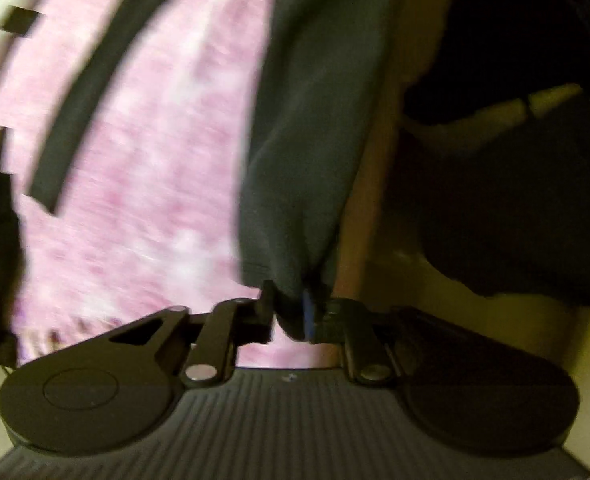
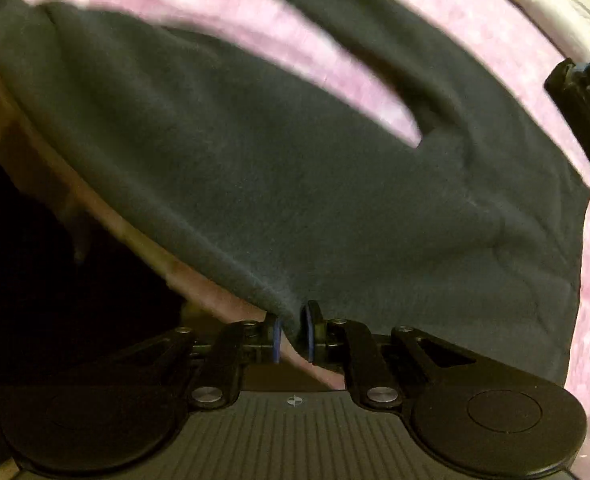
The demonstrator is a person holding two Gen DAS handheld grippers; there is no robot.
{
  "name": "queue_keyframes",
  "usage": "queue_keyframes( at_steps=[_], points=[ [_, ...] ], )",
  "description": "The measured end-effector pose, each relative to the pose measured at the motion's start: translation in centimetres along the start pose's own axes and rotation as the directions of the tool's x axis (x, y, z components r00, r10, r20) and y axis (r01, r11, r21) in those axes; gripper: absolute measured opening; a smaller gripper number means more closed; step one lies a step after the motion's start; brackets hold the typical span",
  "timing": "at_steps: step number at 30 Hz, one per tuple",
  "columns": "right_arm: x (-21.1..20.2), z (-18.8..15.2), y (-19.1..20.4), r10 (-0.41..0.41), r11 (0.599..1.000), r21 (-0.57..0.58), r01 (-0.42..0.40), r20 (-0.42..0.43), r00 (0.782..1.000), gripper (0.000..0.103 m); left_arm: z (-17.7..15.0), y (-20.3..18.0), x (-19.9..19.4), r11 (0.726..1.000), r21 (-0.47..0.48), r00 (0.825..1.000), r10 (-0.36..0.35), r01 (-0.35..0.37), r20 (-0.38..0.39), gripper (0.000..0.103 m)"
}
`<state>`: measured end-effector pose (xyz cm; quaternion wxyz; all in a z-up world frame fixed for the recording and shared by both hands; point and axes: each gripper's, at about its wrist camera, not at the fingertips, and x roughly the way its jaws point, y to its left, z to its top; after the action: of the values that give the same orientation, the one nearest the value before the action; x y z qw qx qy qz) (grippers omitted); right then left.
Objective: Fold clothes
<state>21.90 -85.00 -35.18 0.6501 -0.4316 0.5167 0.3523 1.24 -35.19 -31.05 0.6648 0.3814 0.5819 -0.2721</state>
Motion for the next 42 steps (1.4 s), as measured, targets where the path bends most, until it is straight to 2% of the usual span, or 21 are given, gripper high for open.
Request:
queue_keyframes(
  at_steps=[3,4,7,11,16,17,18,19,20,24,25,26,27,28,29,31,33,35,36,39,42],
  points=[
    [-0.4,0.1,0.1,0.004,1.000,0.007,-0.004,-0.044,0.999,0.082,-1.3,-0.2,-0.5,0.999,-0.034,0.999,-0.021,0.019,-0.034,0.025],
    [-1.0,0.3,0.1,0.003,1.000,0.016,-0.002,-0.038,0.999,0.083,-1.7,0.6,-0.9,0.996,-0.082,0.999,-0.020,0.017,-0.037,0.026],
    [-2.7,1.0,0.3,0.003,0.999,0.050,-0.003,-0.008,1.000,0.083,-2.6,3.5,-2.3,0.962,-0.272,1.000,-0.016,0.012,-0.014,0.035],
    [-5.0,3.8,0.8,0.035,0.994,0.100,-0.045,0.100,0.994,0.083,-2.6,7.7,-2.3,0.853,-0.520,0.998,-0.021,0.048,0.058,0.046],
    [-3.6,8.6,1.9,0.124,0.992,0.003,-0.127,0.173,0.977,0.083,-1.3,9.4,1.6,0.743,-0.637,0.979,-0.141,0.205,0.150,0.050],
    [-3.0,9.3,2.0,0.141,0.990,-0.040,-0.136,0.169,0.975,0.083,-1.2,9.5,2.5,0.723,-0.648,0.971,-0.174,0.238,0.163,0.048],
    [-2.3,9.9,2.1,0.155,0.986,-0.085,-0.143,0.161,0.975,0.083,-1.1,9.4,3.3,0.710,-0.652,0.964,-0.203,0.267,0.173,0.039],
    [-1.7,10.5,2.2,0.169,0.980,-0.130,-0.150,0.152,0.974,0.083,-1.1,9.1,3.8,0.705,-0.647,0.957,-0.227,0.289,0.180,0.022],
    [-1.0,11.1,2.2,0.183,0.972,-0.175,-0.157,0.142,0.973,0.083,-1.0,8.8,4.0,0.709,-0.637,0.953,-0.239,0.302,0.186,0.014],
    [1.7,13.2,2.2,0.243,0.921,-0.333,-0.203,0.083,0.967,0.083,-1.1,7.9,2.0,0.758,-0.585,0.957,-0.201,0.288,0.210,0.006],
    [2.2,13.4,1.7,0.268,0.911,-0.339,-0.234,0.057,0.962,0.077,-1.3,7.9,0.8,0.772,-0.577,0.961,-0.168,0.266,0.218,0.006],
    [2.1,13.7,1.3,0.277,0.912,-0.329,-0.246,0.049,0.960,0.059,-1.6,8.1,-0.8,0.790,-0.572,0.968,-0.107,0.222,0.227,0.006],
    [1.7,14.1,0.8,0.278,0.916,-0.315,-0.250,0.049,0.959,0.050,-1.8,8.2,-2.5,0.804,-0.568,0.971,-0.046,0.176,0.236,0.007],
    [0.8,14.3,0.3,0.262,0.928,-0.295,-0.228,0.081,0.962,0.043,-2.0,8.4,-4.2,0.813,-0.567,0.970,0.016,0.129,0.244,0.007],
    [-0.4,14.4,-0.3,0.236,0.942,-0.272,-0.195,0.127,0.963,0.043,-2.2,8.5,-5.4,0.814,-0.574,0.967,0.065,0.092,0.247,0.007],
    [-2.5,14.4,-1.8,0.199,0.970,-0.184,-0.162,0.208,0.958,0.043,-2.3,8.4,-6.7,0.802,-0.593,0.964,0.098,0.070,0.246,0.007],
    [-3.2,14.2,-2.5,0.187,0.980,-0.104,-0.168,0.224,0.956,0.044,-2.3,7.7,-5.0,0.785,-0.608,0.977,0.019,0.116,0.211,0.013],
    [-3.0,14.0,-2.1,0.199,0.978,-0.103,-0.181,0.209,0.958,0.054,-2.5,6.7,-2.5,0.780,-0.611,0.986,-0.047,0.134,0.157,0.017],
    [-2.8,13.9,-1.8,0.206,0.976,-0.109,-0.188,0.199,0.958,0.067,-2.7,6.2,-1.5,0.774,-0.616,0.988,-0.073,0.144,0.139,0.017],
    [-2.5,14.4,-0.3,0.259,0.960,-0.156,-0.231,0.189,0.947,0.069,-4.1,6.0,-0.8,0.728,-0.664,0.984,-0.104,0.173,0.142,0.020],
    [-2.6,16.5,1.7,0.341,0.933,-0.191,-0.304,0.211,0.916,0.069,-5.3,6.8,-1.0,0.658,-0.731,0.982,-0.084,0.181,0.167,0.033]
  ],
)
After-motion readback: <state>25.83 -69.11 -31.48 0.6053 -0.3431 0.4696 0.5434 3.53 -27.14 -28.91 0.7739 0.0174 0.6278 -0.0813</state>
